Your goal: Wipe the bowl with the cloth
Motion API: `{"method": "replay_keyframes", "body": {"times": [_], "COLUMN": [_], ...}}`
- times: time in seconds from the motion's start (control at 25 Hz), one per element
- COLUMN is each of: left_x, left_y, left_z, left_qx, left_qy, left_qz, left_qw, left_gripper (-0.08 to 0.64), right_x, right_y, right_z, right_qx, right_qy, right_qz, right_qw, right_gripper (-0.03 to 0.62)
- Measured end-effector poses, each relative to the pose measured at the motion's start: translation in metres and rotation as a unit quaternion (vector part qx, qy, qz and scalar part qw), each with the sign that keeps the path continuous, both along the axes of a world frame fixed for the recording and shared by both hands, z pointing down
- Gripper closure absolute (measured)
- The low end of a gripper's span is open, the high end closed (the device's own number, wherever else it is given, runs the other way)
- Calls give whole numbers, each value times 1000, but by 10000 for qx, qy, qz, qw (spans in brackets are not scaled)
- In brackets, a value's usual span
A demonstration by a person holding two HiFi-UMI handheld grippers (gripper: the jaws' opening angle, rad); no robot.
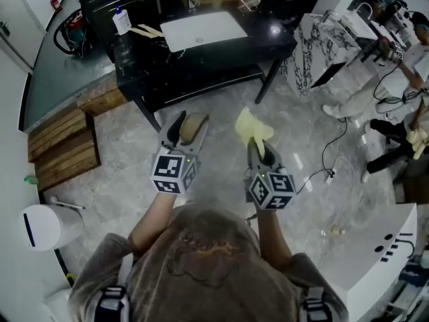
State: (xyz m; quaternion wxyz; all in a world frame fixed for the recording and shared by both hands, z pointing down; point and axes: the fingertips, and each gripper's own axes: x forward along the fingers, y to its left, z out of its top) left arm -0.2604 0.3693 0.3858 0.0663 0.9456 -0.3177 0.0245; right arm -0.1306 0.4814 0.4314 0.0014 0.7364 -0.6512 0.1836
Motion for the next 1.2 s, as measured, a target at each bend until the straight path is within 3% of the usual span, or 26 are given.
{"method": "replay_keyframes", "body": {"times": [0.44, 1.2], "left_x": [17, 80], "left_y": [-2, -113], "left_z": [7, 15], "left_qx": [38, 59], "left_qy": [43, 118], "left_qz": [-138, -170], "left_qw": [9999, 9998], "left_gripper": [298, 298], "right_x": [17, 69], "right_y": [-3, -109], "right_z": [6, 25], "right_qx": [134, 70], "right_qy": [-33, -28], "right_qz": [-269, -366], "right_qw": [9995, 9993], "right_gripper": [555, 554]}}
